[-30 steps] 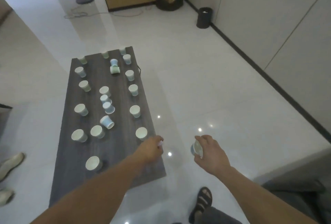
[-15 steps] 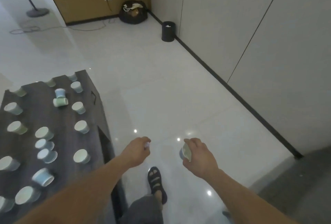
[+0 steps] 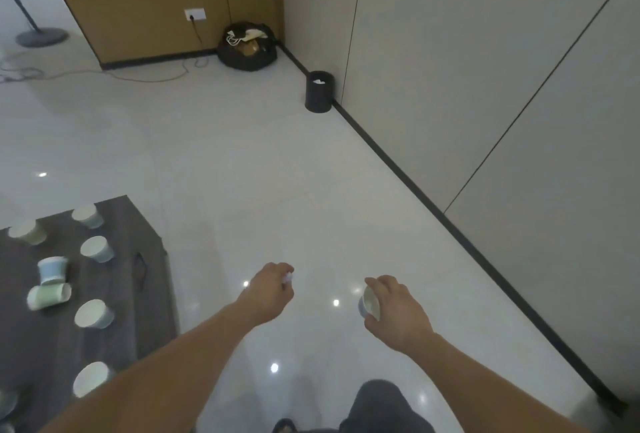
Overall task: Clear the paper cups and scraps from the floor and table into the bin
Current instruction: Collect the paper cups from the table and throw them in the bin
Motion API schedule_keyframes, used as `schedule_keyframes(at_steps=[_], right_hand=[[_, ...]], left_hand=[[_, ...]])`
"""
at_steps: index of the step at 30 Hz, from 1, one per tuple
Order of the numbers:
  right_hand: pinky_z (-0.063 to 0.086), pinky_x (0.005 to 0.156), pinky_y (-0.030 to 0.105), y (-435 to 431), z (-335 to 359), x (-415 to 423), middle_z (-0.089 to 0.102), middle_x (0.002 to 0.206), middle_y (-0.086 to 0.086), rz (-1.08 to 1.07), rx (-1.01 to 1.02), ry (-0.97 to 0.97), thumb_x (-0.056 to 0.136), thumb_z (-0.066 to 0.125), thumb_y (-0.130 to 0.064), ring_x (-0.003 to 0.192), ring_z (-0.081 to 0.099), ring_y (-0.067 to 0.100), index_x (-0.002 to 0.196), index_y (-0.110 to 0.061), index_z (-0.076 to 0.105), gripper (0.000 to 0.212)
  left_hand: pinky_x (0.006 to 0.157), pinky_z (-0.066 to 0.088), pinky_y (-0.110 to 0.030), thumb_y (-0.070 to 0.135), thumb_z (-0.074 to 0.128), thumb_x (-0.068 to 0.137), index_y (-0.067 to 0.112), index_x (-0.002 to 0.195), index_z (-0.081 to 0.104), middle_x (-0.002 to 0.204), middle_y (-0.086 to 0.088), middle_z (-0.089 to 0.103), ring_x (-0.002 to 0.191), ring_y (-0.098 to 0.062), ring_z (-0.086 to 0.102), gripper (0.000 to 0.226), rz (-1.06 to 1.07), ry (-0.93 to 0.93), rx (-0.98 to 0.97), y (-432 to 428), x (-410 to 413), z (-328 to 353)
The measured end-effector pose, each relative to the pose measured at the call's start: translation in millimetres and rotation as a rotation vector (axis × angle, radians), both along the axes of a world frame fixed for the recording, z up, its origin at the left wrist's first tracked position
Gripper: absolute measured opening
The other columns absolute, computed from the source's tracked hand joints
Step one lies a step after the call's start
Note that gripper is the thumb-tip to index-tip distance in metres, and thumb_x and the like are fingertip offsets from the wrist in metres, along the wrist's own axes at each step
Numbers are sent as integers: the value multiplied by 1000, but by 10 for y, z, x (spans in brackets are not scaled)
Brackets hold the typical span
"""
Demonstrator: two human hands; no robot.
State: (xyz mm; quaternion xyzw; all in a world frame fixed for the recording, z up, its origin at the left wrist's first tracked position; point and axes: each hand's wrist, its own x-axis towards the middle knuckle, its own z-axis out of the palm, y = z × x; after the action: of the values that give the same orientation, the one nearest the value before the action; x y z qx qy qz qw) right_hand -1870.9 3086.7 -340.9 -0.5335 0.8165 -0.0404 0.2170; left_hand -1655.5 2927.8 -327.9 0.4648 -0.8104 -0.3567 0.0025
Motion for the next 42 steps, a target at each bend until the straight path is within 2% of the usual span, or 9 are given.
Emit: schedule_keyframes(at_steps=[4,7,11,14,16,19,25,35,42], right_hand=[[45,98,31,-833,-94,-505,31,147,-3,17,0,-28,87,57,-38,125,40,19,149,-27,28,69],[45,98,32,-1626,-160,-974,30,148,-3,52,-47,-38,87,56,-38,125,40,20,149,-27,27,69],[46,97,32,-2596,-51,-1638,29,148,-4,71,-81,-54,87,55,-40,126,39,19,149,-28,27,69],[46,96,31,-3298,68,-2156,29,147,-5,103,-114,-25,86,56,-40,126,39,19,149,-29,27,69],[46,95,30,-3733,119,-2441,30,147,-4,108,-113,-16,87,57,-39,126,39,19,149,-28,28,70],[45,96,29,-4361,102,-2780,31,146,-3,115,-107,-14,87,57,-40,125,40,19,149,-28,28,70],[46,95,30,-5853,5,-3371,33,144,-4,97,-127,24,86,57,-40,123,42,19,148,-28,30,69],[44,96,32,-8082,202,-4295,31,146,-4,-10,-143,15,85,57,-40,127,40,21,148,-28,29,70],[45,97,33,-9711,60,-5391,31,146,-3,9,-183,-2,85,58,-39,127,39,22,148,-27,29,70]], left_hand=[[78,45,-26,20,43,96,13,119,56,98,-7,56,95,-28,61,27,-32,-5,36,-748,-548,-14],[80,46,-30,20,42,96,12,113,56,97,-8,56,92,-28,59,23,-33,-19,-4,-1431,-1054,-33],[72,46,-35,17,42,93,11,82,49,74,-9,44,73,-33,51,15,8,-52,-25,-2257,-1721,80],[72,47,-37,15,42,93,-4,97,52,84,-25,51,85,-40,55,22,59,-28,-29,-2873,-2208,177],[73,45,-34,16,42,94,0,100,54,94,-23,56,87,-37,58,21,66,-19,-35,-3262,-2480,203],[67,44,-35,15,41,94,4,90,52,90,-22,55,86,-39,57,15,66,-10,-8,-3858,-2829,163],[93,45,-31,20,43,98,9,130,51,121,-13,53,106,-25,57,35,26,36,-14,-5390,-3513,-3],[96,41,-25,22,40,99,14,135,47,132,-9,48,114,-24,54,38,-51,23,-58,-7831,-4647,246],[97,43,-30,23,40,99,12,134,48,133,-11,48,115,-27,54,37,-41,-8,-88,-9329,-5799,169]])
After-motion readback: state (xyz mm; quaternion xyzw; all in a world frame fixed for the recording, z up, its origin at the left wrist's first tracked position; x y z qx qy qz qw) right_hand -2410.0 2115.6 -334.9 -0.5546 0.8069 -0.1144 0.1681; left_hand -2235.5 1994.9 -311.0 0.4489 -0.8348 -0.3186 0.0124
